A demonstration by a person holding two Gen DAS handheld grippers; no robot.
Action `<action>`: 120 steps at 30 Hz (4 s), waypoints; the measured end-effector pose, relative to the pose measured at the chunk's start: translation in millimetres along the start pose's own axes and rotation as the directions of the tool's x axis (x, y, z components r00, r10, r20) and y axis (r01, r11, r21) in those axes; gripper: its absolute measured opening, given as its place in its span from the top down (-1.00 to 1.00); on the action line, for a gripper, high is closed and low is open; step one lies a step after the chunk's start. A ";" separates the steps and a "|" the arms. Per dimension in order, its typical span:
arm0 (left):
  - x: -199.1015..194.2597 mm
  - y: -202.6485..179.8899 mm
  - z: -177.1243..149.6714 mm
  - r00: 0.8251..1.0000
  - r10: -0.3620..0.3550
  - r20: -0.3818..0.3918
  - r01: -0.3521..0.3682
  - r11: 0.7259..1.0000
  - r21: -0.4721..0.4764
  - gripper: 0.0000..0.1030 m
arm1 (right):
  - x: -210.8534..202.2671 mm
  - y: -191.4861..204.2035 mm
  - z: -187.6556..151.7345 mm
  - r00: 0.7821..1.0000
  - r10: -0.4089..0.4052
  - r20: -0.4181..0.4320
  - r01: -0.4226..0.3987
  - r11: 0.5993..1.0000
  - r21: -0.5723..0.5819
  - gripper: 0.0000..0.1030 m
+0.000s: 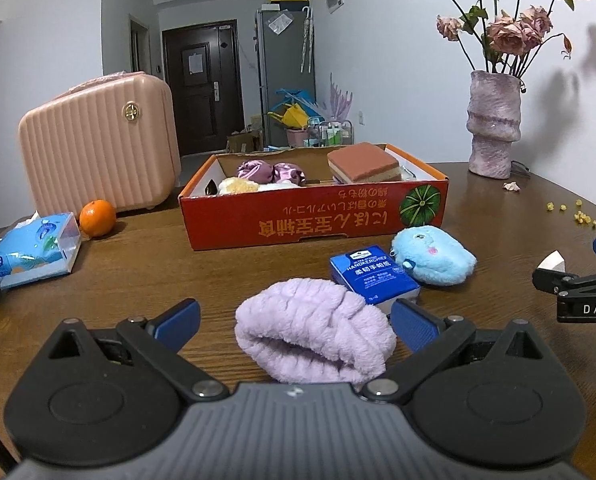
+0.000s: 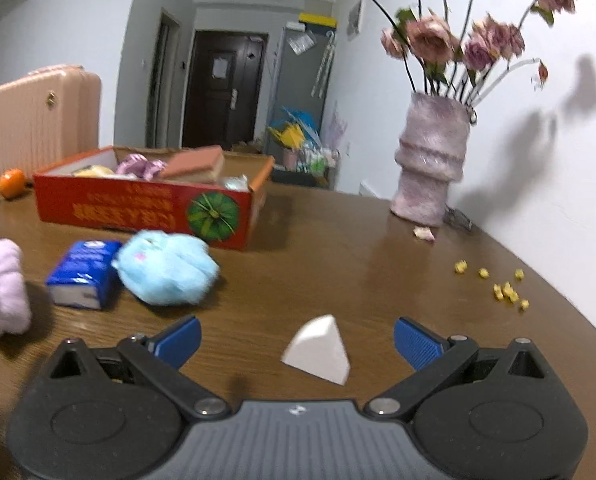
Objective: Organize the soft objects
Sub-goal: 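Move both tools back toward the lilac headband and blue plush on the table, then close the left gripper on the lilac fluffy headband and lift it, then carry the lilac headband in the left gripper over the box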
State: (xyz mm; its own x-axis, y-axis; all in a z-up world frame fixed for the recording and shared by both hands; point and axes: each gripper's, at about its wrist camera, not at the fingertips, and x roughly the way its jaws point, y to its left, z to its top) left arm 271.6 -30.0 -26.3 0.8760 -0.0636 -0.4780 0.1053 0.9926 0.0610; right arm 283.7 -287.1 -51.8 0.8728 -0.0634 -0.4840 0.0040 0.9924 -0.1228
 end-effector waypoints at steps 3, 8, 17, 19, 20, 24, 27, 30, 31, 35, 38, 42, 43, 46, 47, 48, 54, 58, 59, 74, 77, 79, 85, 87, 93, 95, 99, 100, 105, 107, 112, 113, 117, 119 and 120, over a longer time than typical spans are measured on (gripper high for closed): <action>1.6 1.8 0.0 1.000 0.000 -0.007 0.000 1.000 -0.009 -1.00 | 10.4 -8.1 0.0 0.999 0.007 -0.047 -0.006 1.000 0.030 -0.96; 2.0 3.2 -0.4 1.000 0.001 -0.012 -0.002 1.000 -0.015 -1.00 | 26.8 -9.2 -1.7 0.993 0.038 -0.110 -0.033 0.999 0.040 -0.79; 3.4 2.5 -0.4 1.000 0.008 -0.016 -0.008 1.000 -0.017 -1.00 | 40.0 -17.2 -0.8 0.987 0.071 -0.148 -0.057 0.994 0.095 -0.04; 3.4 2.8 -0.6 1.000 0.007 -0.017 -0.008 1.000 -0.017 -1.00 | 39.1 -16.8 -1.0 0.987 0.071 -0.144 -0.058 0.994 0.091 0.26; 3.4 2.9 -0.6 1.000 0.008 -0.017 -0.008 1.000 -0.018 -1.00 | 39.1 -16.8 -1.0 0.987 0.072 -0.141 -0.060 0.994 0.091 0.29; 3.5 3.3 -0.6 1.000 0.008 -0.017 -0.008 1.000 -0.017 -1.00 | 36.0 -17.3 -0.9 0.988 0.090 -0.121 -0.079 0.992 0.099 0.44; 3.4 3.3 -0.6 1.000 0.008 -0.017 -0.008 1.000 -0.018 -1.00 | 26.0 -15.0 0.1 0.994 0.094 -0.060 -0.089 0.992 0.086 0.47; 3.4 3.3 -0.7 1.000 0.005 -0.017 -0.006 1.000 -0.018 -1.00 | 17.3 -11.0 1.4 0.994 0.109 -0.013 -0.108 0.992 0.067 0.50; 3.6 3.6 -0.6 1.000 0.005 -0.017 -0.005 1.000 -0.018 -1.00 | 15.2 -9.7 1.6 0.993 0.115 -0.004 -0.114 0.992 0.061 0.51; 4.0 3.8 -0.9 1.000 0.006 -0.015 -0.007 1.000 -0.019 -1.00 | 9.3 -4.3 2.4 0.991 0.134 0.021 -0.135 0.990 0.044 0.51; 4.7 3.9 -1.2 1.000 -0.001 -0.014 0.000 1.000 -0.020 -1.00 | 7.0 -1.5 2.1 0.990 0.138 0.027 -0.139 0.990 0.039 0.51; 9.0 3.1 -0.3 1.000 -0.019 -0.017 0.019 1.000 -0.015 -1.00 | 4.3 0.5 1.3 0.989 0.141 0.034 -0.142 0.989 0.040 0.50; 10.9 2.8 0.1 1.000 -0.021 -0.022 0.021 1.000 -0.013 -1.00 | 4.3 1.0 1.1 0.989 0.142 0.033 -0.144 0.989 0.040 0.50; 18.0 3.0 3.4 0.999 -0.042 -0.023 0.042 0.999 0.000 -1.00 | 4.1 3.6 0.4 0.989 0.142 0.029 -0.143 0.989 0.036 0.50; 21.0 3.1 4.5 0.999 -0.042 -0.021 0.042 0.999 0.010 -1.00 | 4.0 4.5 0.2 0.990 0.142 0.029 -0.143 0.989 0.035 0.50; 25.2 3.4 5.3 0.999 -0.043 -0.025 0.044 0.999 0.020 -1.00 | 4.1 4.7 0.2 0.990 0.140 0.028 -0.141 0.989 0.035 0.50; 53.5 9.6 3.6 0.993 -0.059 -0.099 0.061 0.998 0.021 -1.00 | 5.5 4.3 0.3 0.991 0.130 0.022 -0.131 0.990 0.043 0.49; 74.3 11.7 -2.1 0.976 -0.089 -0.199 0.093 0.996 0.013 -1.00 | 6.6 3.9 0.2 0.992 0.126 0.019 -0.127 0.991 0.047 0.48; 76.3 13.7 -2.7 0.973 -0.101 -0.209 0.103 0.995 -0.003 -1.00 | 6.4 4.2 0.0 0.992 0.125 0.019 -0.126 0.991 0.048 0.48; 61.2 -0.9 -5.1 0.980 -0.129 -0.151 0.141 0.987 0.073 -0.28 | 5.7 3.2 -0.1 0.993 0.115 0.023 -0.116 0.992 0.050 0.46; 54.6 -1.4 -4.0 0.985 -0.122 -0.122 0.131 0.989 0.069 -0.09 | 4.8 3.8 0.0 0.993 0.112 0.026 -0.113 0.992 0.049 0.46; 50.9 0.1 -2.8 0.988 -0.109 -0.105 0.116 0.991 0.059 0.04 | 4.0 4.4 0.1 0.993 0.112 0.029 -0.113 0.992 0.052 0.45; 39.6 3.1 0.2 0.996 -0.078 -0.054 0.080 0.996 0.045 0.18 | -1.7 11.1 -0.1 0.992 0.123 0.042 -0.125 0.991 0.048 0.45; 35.5 4.0 0.8 0.997 -0.073 -0.039 0.074 0.996 0.040 0.18 | -4.3 14.2 0.0 0.991 0.128 0.047 -0.130 0.990 0.047 0.44; 21.6 5.4 4.0 0.998 -0.062 0.017 0.061 0.997 0.038 0.19 | -12.2 21.4 1.2 0.988 0.139 0.069 -0.143 0.989 0.046 0.44; 17.9 5.5 5.1 0.998 -0.060 0.034 0.059 0.998 0.037 0.20 | -14.6 24.6 1.7 0.987 0.143 0.077 -0.147 0.988 0.043 0.44; 10.1 7.8 9.5 0.996 -0.054 0.068 0.052 0.998 0.030 0.20 | -19.4 31.8 4.2 0.983 0.157 0.097 -0.162 0.986 0.041 0.44; 8.5 8.5 10.6 0.996 -0.053 0.075 0.051 0.998 0.027 0.20 | -20.5 34.2 5.1 0.982 0.161 0.104 -0.166 0.985 0.038 0.43; 3.1 14.1 17.4 0.993 -0.052 0.104 0.052 0.999 0.003 0.20 | -24.0 45.6 11.1 0.976 0.175 0.128 -0.180 0.983 0.026 0.42; 2.1 16.2 20.6 0.992 -0.052 0.114 0.053 0.999 -0.007 0.20 | -24.5 50.6 14.1 0.974 0.182 0.138 -0.187 0.982 0.019 0.42; 4.3 19.1 29.6 0.990 -0.053 0.130 0.057 0.998 -0.026 0.20 | -24.1 63.7 21.8 0.967 0.201 0.158 -0.203 0.979 0.000 0.41; 5.4 19.2 31.4 0.990 -0.055 0.132 0.059 0.998 -0.030 0.20 | -23.6 66.0 23.8 0.965 0.205 0.162 -0.207 0.978 -0.002 0.41; 10.7 21.1 37.9 0.989 -0.051 0.138 0.057 0.998 -0.041 0.20 | -19.6 74.4 32.0 0.959 0.219 0.178 -0.222 0.975 -0.002 0.41; 13.8 23.3 41.4 0.989 -0.046 0.141 0.054 0.997 -0.050 0.20 | -17.0 79.2 36.5 0.957 0.224 0.187 -0.227 0.974 -0.003 0.41; 15.4 25.2 43.1 0.989 -0.042 0.144 0.051 0.997 -0.056 0.20 | -15.1 81.7 39.3 0.955 0.226 0.192 -0.229 0.973 -0.004 0.41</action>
State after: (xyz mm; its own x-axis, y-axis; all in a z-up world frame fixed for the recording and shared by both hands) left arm 308.0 -10.5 5.6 0.9293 -0.1196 -0.3494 0.1231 0.9923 -0.0122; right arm 290.1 -200.9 -20.5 0.9283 0.1837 -0.3233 -0.1981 0.9801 -0.0117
